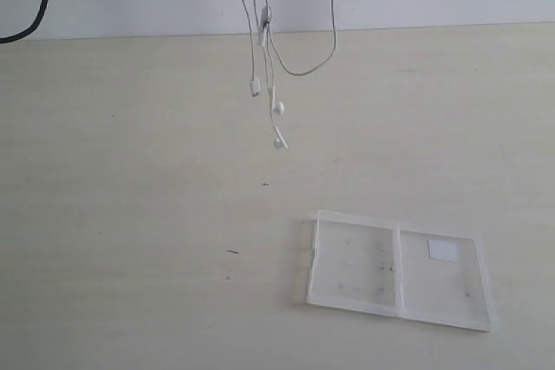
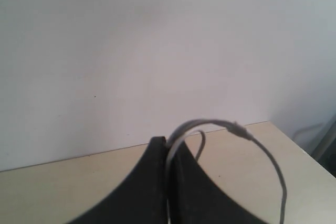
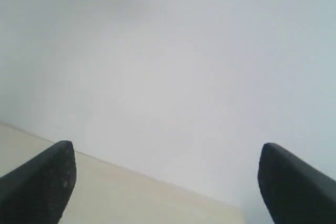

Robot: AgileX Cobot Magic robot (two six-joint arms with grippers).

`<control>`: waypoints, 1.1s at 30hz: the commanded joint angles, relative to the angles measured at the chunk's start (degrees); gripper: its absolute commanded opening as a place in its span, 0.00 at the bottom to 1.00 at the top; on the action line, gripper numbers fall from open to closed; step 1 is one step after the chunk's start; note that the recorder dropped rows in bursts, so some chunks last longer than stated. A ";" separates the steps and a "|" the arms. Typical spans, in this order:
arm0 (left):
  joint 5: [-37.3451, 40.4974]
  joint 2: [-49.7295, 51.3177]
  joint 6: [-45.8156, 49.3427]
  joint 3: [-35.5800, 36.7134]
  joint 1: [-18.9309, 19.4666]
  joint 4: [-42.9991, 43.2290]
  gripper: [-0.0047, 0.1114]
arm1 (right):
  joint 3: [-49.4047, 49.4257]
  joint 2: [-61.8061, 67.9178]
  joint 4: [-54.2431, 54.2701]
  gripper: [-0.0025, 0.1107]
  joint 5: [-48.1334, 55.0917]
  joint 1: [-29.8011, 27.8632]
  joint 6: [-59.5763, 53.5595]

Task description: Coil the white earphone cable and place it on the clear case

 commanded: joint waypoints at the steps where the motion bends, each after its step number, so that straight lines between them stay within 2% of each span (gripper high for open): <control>1: -0.60 -0.67 0.23 -0.53 -0.16 -0.09 0.04 | -3.13 -0.50 25.89 0.65 16.28 -0.71 -15.04; 6: -1.64 -0.67 0.23 -0.53 -0.16 -0.09 0.04 | 0.66 -0.50 47.28 0.67 4.17 -1.28 -17.70; 11: -1.74 -0.67 0.23 -0.53 -0.16 0.02 0.04 | 8.17 -0.50 64.73 0.67 -17.71 1.84 -32.46; 17: -1.74 -0.67 0.08 -0.53 -0.16 0.03 0.04 | 10.81 -0.38 66.05 0.68 -29.09 7.62 -33.08; 22: -1.74 -0.67 0.00 -0.53 -0.16 0.03 0.04 | 10.81 1.80 65.40 0.76 -44.02 10.07 -33.22; 29: -1.74 -0.67 -0.16 -0.53 -0.16 0.03 0.04 | 10.81 8.85 65.40 0.91 -47.32 10.81 -34.40; 33: -1.74 -0.67 -0.14 -0.53 -0.16 -0.07 0.04 | 10.81 12.79 65.72 0.93 -52.16 10.81 -34.48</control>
